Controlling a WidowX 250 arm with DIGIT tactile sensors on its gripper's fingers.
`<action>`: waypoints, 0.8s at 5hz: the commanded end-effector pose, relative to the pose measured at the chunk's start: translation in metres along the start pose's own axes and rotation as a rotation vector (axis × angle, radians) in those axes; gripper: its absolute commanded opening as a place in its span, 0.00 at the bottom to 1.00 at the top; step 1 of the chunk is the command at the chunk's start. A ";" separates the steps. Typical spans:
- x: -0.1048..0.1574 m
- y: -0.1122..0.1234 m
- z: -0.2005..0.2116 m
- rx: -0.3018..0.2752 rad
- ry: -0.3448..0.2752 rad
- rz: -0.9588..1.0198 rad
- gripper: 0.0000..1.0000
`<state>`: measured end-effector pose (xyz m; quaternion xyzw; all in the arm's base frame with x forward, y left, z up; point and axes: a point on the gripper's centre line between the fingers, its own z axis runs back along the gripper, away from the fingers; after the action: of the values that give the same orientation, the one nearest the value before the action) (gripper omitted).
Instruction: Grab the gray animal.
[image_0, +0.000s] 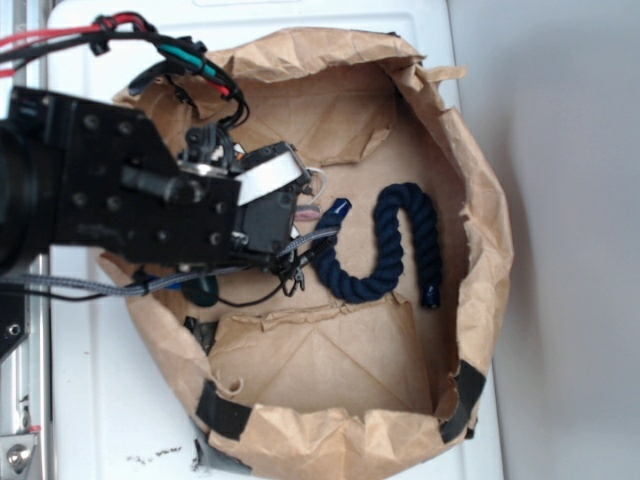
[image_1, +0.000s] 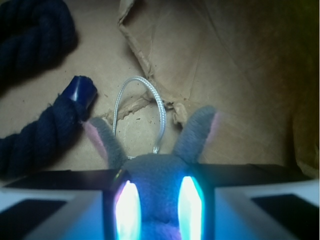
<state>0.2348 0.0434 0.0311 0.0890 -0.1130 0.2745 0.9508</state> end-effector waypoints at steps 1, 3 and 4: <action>0.009 -0.004 0.035 -0.041 0.039 0.037 0.00; 0.045 -0.003 0.105 -0.110 0.256 0.093 0.00; 0.045 -0.003 0.115 -0.134 0.265 0.072 0.00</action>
<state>0.2468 0.0285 0.1371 -0.0096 0.0227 0.3031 0.9526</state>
